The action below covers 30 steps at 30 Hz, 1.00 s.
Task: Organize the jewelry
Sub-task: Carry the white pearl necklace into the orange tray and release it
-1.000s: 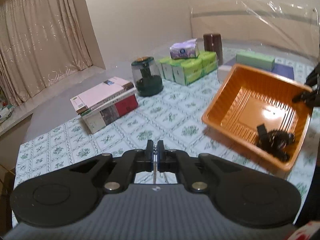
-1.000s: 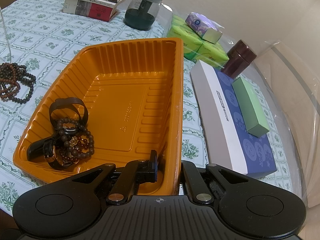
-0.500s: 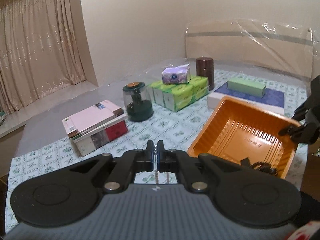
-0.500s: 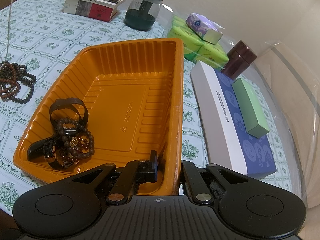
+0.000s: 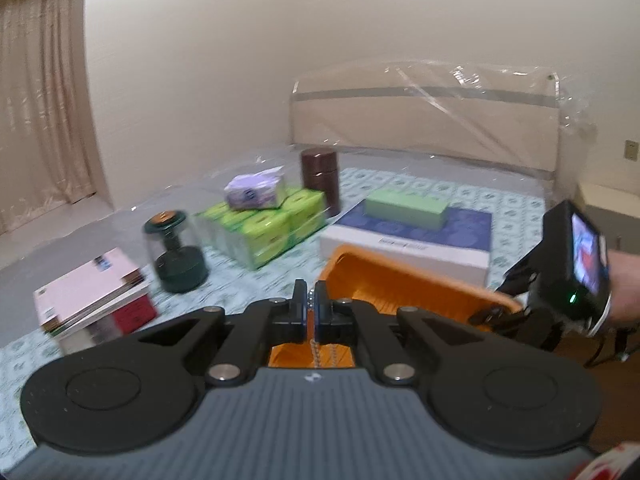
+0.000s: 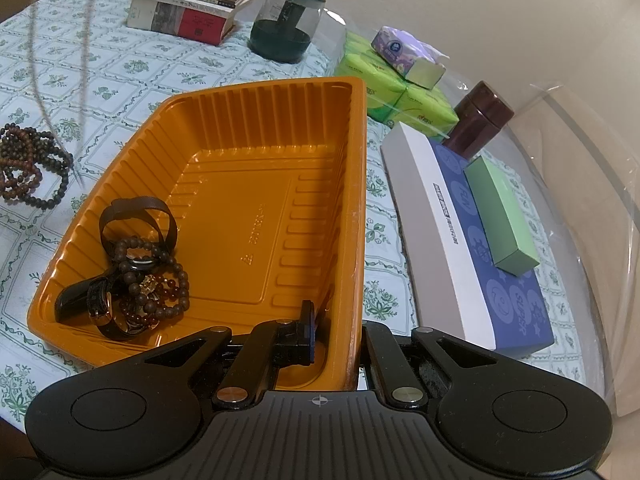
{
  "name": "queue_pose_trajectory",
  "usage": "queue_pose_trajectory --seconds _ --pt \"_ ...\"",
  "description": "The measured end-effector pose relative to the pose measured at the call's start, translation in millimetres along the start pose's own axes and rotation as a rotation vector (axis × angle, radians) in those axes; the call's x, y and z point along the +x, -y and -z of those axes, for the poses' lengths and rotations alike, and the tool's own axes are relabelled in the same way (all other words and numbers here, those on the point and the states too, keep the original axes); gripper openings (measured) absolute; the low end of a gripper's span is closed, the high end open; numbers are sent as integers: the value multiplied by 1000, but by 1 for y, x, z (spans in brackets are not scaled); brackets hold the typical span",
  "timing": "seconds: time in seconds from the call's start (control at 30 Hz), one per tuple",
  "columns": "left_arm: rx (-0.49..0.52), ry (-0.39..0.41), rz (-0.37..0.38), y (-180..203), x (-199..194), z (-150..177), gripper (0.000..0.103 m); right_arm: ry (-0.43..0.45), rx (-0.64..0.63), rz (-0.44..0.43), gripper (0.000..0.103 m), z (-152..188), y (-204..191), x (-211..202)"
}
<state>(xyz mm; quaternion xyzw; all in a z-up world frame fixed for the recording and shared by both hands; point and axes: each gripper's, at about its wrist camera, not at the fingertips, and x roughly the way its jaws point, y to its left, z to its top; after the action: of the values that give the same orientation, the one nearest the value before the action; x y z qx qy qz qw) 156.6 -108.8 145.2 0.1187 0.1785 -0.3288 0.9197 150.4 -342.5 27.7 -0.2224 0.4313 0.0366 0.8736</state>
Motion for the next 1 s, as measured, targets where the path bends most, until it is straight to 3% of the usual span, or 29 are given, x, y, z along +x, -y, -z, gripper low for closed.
queue_pose_trajectory --seconds 0.53,1.0 --pt "24 25 104 42 47 -37 2 3 4 -6 5 0 2 1" --pt "-46 -168 167 54 111 10 2 3 7 -8 5 0 2 2"
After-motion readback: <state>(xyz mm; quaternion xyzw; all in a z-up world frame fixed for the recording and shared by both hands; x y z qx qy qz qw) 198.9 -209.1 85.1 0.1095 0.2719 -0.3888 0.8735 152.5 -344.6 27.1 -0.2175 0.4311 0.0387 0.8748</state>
